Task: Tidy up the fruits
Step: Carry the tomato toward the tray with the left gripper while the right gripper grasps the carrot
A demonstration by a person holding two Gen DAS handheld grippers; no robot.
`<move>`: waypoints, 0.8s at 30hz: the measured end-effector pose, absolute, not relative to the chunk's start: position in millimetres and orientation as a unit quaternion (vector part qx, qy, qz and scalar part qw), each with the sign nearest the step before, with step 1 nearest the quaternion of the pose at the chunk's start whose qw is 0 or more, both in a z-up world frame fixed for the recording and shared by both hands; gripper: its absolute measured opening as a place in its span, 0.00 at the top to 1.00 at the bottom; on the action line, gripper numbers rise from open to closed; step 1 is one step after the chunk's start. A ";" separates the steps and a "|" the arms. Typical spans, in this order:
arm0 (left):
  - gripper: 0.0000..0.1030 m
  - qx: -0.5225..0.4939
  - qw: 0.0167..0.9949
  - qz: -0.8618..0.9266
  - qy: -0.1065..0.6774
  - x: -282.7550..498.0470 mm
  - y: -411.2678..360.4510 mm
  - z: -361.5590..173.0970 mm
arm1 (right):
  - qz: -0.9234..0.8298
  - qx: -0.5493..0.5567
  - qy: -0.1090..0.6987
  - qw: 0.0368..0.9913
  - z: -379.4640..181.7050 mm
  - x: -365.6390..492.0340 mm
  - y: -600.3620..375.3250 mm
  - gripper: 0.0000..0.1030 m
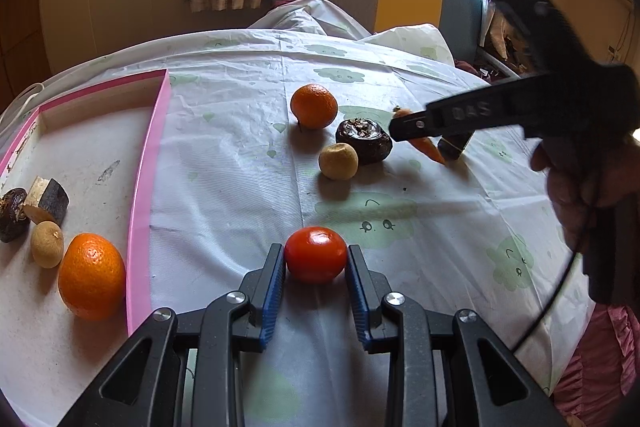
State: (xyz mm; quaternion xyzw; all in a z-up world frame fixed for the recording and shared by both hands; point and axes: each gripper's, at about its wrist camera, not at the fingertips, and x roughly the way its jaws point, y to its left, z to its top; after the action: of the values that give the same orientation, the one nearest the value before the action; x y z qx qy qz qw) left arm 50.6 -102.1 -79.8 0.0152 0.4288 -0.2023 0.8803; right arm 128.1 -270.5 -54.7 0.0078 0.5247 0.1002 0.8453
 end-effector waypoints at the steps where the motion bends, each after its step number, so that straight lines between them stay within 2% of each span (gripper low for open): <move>1: 0.70 0.015 0.880 -0.203 0.429 50.7 -101.7 -79.7 | 0.102 0.004 0.519 0.849 -51.0 120.4 -270.2 0.80; 6: 0.70 0.011 0.877 -0.205 0.434 52.9 -101.5 -79.1 | 0.095 0.000 0.519 0.849 -47.6 83.0 -268.4 0.80; 10: 0.70 0.006 0.874 -0.205 0.440 55.4 -100.8 -77.0 | 0.086 0.026 0.536 0.840 -64.5 64.3 -274.0 0.80; 16: 0.70 -0.001 0.879 -0.210 0.428 51.4 -98.1 -58.3 | 0.081 0.072 0.520 0.847 -68.5 58.0 -283.4 0.79; 24: 0.71 -0.035 0.888 -0.167 0.426 67.2 -64.2 -30.1 | 0.066 0.039 0.518 0.852 -67.7 58.3 -274.0 0.79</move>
State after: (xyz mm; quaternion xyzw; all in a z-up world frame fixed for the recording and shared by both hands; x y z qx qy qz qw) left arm 67.2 -64.2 -30.1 -0.0349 0.4262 -0.1674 0.8883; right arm 58.3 -274.0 -67.7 0.0393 0.5176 0.0661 0.8522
